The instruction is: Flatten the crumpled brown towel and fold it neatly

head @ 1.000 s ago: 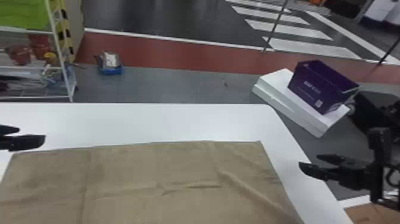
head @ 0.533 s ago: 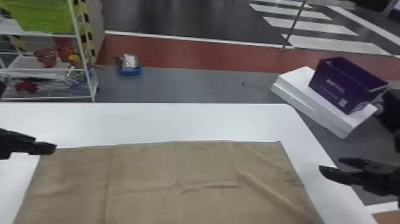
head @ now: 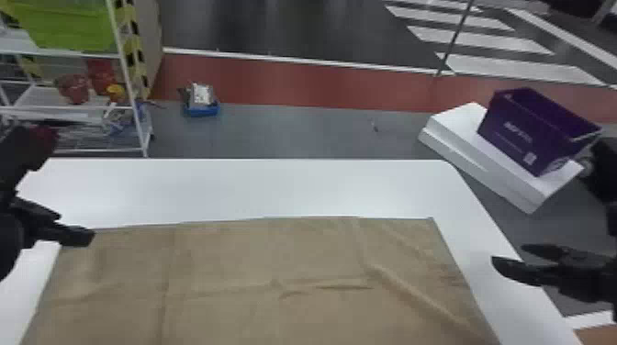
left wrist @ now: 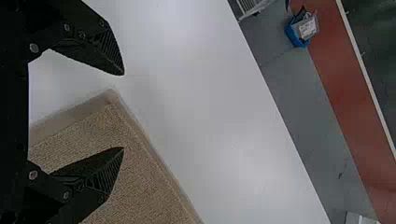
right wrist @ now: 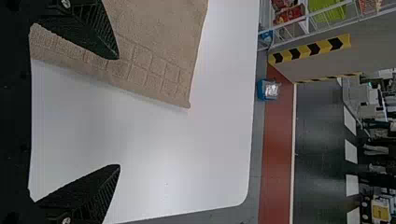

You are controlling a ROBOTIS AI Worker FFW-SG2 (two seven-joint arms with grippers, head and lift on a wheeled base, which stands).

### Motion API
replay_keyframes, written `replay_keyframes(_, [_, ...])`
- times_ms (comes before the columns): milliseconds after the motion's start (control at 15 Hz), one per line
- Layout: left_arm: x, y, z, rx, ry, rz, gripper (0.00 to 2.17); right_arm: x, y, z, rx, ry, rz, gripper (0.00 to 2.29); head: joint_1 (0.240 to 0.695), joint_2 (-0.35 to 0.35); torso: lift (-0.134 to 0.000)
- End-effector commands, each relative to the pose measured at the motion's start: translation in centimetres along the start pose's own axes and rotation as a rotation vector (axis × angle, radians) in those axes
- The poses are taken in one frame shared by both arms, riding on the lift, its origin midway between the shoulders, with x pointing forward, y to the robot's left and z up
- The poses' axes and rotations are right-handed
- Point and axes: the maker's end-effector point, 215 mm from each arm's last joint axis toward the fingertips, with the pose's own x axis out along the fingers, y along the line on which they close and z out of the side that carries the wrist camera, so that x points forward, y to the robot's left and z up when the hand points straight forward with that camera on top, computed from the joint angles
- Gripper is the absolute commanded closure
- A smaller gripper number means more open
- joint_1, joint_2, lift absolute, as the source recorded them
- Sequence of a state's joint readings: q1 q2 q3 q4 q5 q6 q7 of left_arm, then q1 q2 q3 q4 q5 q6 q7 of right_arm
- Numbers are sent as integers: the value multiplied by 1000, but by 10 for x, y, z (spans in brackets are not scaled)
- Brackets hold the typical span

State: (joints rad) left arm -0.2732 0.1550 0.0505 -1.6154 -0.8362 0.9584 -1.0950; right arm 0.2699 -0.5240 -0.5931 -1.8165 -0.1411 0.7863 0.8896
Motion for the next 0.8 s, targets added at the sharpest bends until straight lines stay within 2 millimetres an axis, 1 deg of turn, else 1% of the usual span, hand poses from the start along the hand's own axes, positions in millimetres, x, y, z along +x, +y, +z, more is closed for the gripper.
replay_keyframes(0, [6, -1, 1, 38, 26, 4, 370, 2, 0, 1, -7, -5, 2, 46, 695, -215, -124])
replay_keyframes(333, [16, 0, 5, 18, 59, -51, 373, 2, -3, 1, -18, -12, 0, 46, 695, -219, -124])
replay_keyframes(600, [20, 4, -4, 10, 89, -62, 373, 2, -4, 3, -27, -20, -1, 46, 695, -218, -124])
replay_keyframes(733, [20, 5, -7, 5, 99, -74, 417, 2, -4, 5, -32, -25, -1, 46, 695, -214, -124])
